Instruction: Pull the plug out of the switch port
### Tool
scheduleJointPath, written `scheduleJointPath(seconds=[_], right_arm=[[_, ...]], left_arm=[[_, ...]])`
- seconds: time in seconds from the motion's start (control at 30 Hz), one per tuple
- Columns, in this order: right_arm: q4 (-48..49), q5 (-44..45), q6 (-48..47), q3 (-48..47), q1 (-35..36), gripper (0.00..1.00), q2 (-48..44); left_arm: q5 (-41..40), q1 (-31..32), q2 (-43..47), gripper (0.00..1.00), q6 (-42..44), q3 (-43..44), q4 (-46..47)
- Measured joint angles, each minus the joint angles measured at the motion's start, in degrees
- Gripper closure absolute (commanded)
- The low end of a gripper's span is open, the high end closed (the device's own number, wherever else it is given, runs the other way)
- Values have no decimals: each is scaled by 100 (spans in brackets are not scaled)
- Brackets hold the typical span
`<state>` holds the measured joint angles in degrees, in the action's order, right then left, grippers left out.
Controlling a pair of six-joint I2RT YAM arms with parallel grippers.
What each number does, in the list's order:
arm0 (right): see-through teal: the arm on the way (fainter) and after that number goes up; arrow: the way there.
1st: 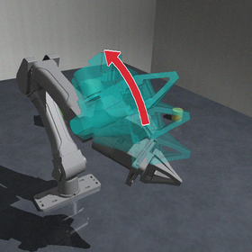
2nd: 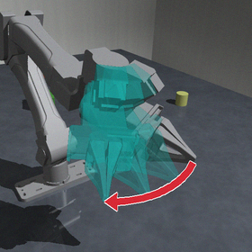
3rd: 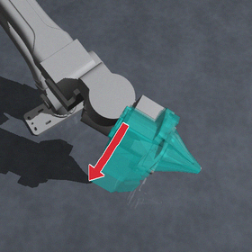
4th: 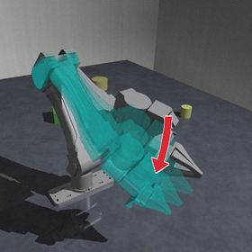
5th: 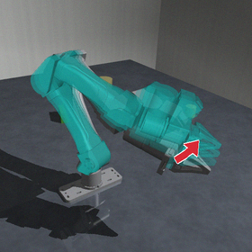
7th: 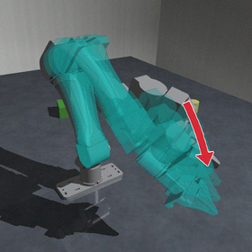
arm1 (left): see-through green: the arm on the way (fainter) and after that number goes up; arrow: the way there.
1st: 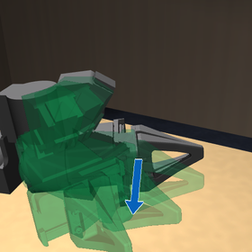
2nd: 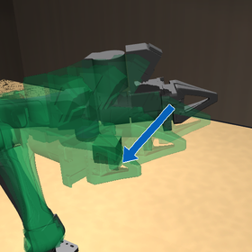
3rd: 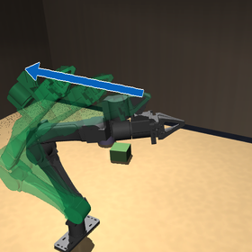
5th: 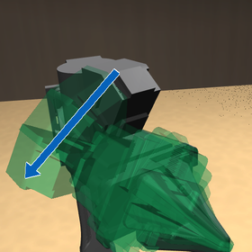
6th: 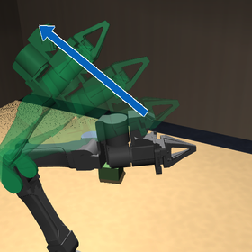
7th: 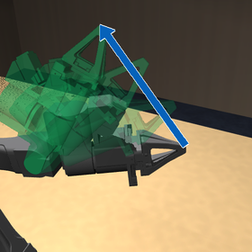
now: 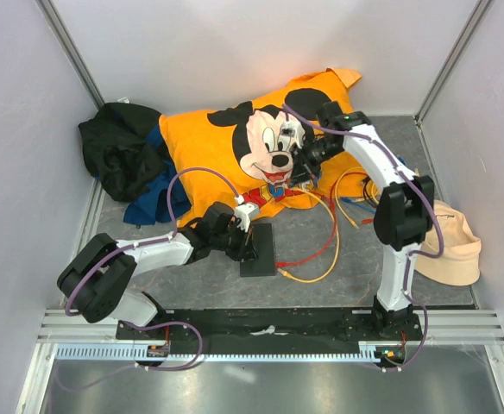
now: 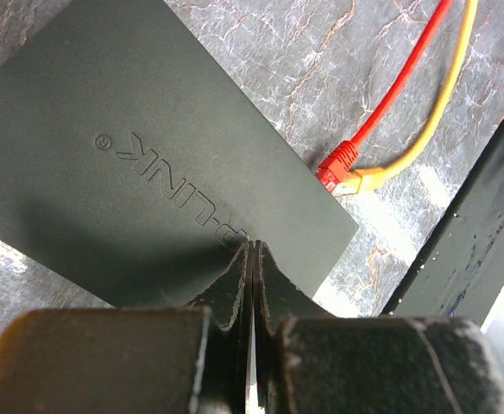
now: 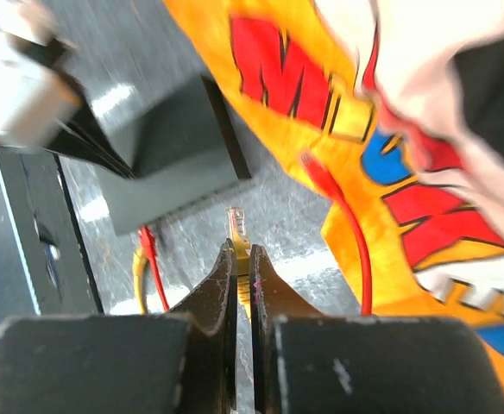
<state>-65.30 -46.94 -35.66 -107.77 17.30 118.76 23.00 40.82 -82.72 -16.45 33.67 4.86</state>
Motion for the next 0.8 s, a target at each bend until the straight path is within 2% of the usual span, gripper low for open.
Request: scheduleJointPath(seconds=[0.23, 0.4, 0.6, 0.8], right_arm=[[531, -129, 420, -31, -140, 100, -1346], [1593, -240, 1462, -31, -205, 100, -2092], [2448, -90, 2369, -474, -428, 99, -2214], [2940, 728, 2686, -643, -817, 100, -2282]], left_arm=[[0, 0, 2, 98, 2, -4, 11], [-2, 0, 4, 98, 2, -4, 11], [-24, 4, 26, 98, 4, -24, 24], [-96, -20, 39, 98, 9, -44, 85]])
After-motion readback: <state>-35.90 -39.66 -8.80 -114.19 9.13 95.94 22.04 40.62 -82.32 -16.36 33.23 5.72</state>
